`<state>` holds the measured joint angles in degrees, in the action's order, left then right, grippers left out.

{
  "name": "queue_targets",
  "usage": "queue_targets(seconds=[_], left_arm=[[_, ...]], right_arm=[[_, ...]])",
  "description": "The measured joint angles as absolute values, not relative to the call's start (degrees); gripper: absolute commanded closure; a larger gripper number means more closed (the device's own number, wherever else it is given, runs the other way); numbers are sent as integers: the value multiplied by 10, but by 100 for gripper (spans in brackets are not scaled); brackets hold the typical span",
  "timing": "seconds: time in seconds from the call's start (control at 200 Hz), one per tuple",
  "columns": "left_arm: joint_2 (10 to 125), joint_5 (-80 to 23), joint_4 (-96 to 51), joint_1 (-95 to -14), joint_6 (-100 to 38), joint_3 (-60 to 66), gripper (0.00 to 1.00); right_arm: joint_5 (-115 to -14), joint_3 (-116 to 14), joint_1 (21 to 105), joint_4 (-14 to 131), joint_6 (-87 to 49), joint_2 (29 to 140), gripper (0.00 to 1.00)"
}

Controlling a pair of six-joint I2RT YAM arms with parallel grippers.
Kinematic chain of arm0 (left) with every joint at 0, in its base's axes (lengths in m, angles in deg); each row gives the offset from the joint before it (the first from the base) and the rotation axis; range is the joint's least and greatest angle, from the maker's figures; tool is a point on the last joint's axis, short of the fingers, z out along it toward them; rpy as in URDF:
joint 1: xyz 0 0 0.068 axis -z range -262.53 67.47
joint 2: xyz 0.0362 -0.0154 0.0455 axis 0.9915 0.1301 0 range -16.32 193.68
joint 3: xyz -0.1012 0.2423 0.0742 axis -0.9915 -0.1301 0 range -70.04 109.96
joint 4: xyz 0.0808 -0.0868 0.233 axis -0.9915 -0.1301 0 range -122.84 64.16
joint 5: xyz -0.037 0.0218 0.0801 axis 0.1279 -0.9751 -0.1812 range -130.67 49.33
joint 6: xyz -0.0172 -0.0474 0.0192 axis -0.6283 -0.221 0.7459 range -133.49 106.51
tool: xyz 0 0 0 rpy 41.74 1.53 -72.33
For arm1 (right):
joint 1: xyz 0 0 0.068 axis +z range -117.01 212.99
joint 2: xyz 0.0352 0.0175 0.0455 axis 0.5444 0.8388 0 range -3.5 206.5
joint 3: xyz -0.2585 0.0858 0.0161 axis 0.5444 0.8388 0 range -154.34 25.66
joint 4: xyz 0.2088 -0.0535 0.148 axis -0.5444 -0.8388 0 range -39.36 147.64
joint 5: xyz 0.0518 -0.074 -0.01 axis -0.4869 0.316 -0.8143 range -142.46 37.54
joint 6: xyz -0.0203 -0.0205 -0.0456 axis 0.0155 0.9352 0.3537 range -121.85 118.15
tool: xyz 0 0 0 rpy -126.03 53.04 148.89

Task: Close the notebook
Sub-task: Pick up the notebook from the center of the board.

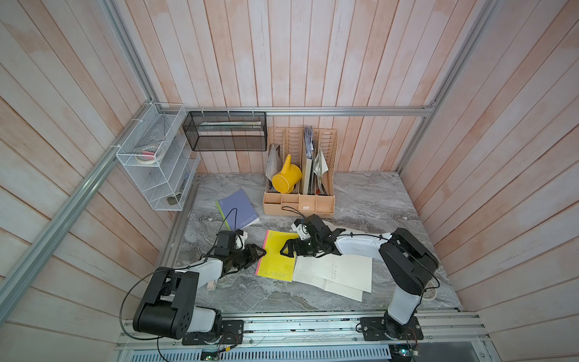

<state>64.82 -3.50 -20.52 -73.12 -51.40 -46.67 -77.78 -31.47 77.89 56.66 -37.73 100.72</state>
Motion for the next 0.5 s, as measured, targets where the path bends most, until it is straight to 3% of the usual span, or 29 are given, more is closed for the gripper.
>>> queue_targets(seconds=[0.29, 0.5], left_arm=[[645, -12, -157, -738, -519, -492, 47], [558, 0, -175, -734, -563, -539, 47]], right_arm=[[-768, -337, 778, 566, -377, 1025, 2], [-776, -342, 781, 595, -377, 1039, 2]])
